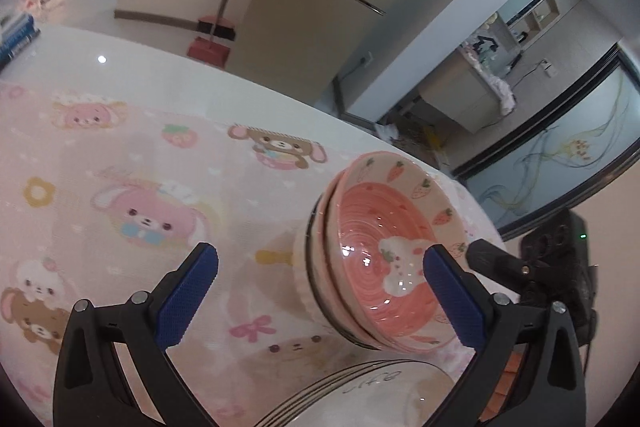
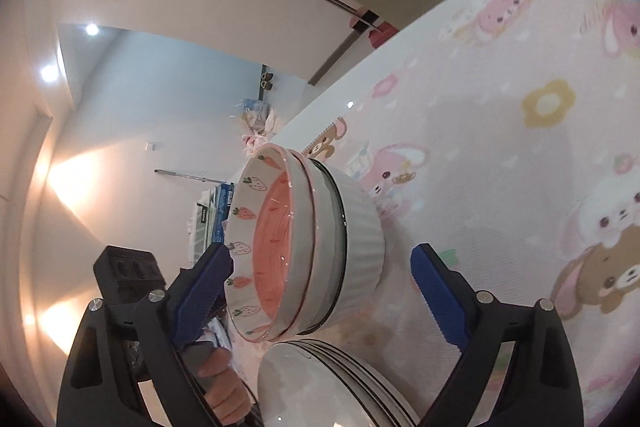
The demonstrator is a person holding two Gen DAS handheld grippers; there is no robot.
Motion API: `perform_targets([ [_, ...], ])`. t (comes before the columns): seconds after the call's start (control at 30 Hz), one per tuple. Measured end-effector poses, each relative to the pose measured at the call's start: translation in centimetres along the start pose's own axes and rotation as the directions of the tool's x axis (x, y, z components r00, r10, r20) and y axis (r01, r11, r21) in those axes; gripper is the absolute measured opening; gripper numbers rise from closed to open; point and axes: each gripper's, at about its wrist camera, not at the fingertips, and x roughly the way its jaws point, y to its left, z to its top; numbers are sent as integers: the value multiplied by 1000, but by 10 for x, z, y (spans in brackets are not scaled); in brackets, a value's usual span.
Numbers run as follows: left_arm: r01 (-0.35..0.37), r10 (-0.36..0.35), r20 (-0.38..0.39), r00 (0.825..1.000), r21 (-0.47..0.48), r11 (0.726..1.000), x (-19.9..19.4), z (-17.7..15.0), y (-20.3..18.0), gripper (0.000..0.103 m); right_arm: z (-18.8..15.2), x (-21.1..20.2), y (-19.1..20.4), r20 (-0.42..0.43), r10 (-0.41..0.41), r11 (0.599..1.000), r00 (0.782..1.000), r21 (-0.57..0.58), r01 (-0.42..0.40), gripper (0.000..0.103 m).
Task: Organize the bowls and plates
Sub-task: 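Close both grippers on the bowl stack rim and lift it, then carry the tilted bowl stack over the white plate stack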
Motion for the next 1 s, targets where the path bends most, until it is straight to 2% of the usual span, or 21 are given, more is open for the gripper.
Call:
perform_targets([
  [0.07, 37, -38, -32, 999, -37, 999, 7, -1, 3, 92, -1, 8, -1, -19, 14, 1000, 1000, 11, -13, 88],
  [0.17, 106, -117, -93, 989, -119, 987, 17, -1, 14, 76, 0, 20, -5, -65, 71, 997, 995, 45, -68, 77],
  [0.23, 129, -148, -116, 982, -161, 979, 21, -2, 19, 71, 1, 23, -4, -62, 43, 999, 997, 33, -41, 72],
  [0.3, 125, -147, -119, 982, -171, 977, 23, -3, 19, 62, 1, 26, -2, -66, -1, 1000, 998, 17, 2, 64],
  [0.37, 146, -172, -146, 974, -177, 973, 28, -5, 19, 52, 0, 29, -3, -65, 4, 1000, 998, 26, -3, 64],
  [0.43, 166, -201, -167, 965, -202, 965, 32, -8, 21, 50, -1, 32, -6, -80, 17, 999, 997, 44, -14, 63],
  [0.53, 173, -211, -173, 962, -215, 961, 34, -8, 21, 49, 1, 36, -12, -86, 41, 997, 995, 70, -35, 61],
  [0.67, 184, -227, -173, 958, -233, 955, 36, -8, 24, 48, -1, 35, -13, -73, 30, 997, 997, 67, -25, 59],
  [0.8, 157, -193, -179, 965, -200, 967, 32, -10, 20, 47, -3, 33, -11, -50, 1, 996, 999, 86, 4, 56],
  [0.9, 119, -146, -188, 971, -146, 982, 31, -10, 13, 47, -7, 31, -4, -47, -46, 998, 998, 37, 48, 56],
  [1.0, 95, -120, -186, 975, -138, 986, 28, -10, 10, 47, -9, 29, -1, -51, -43, 998, 998, 53, 46, 56],
])
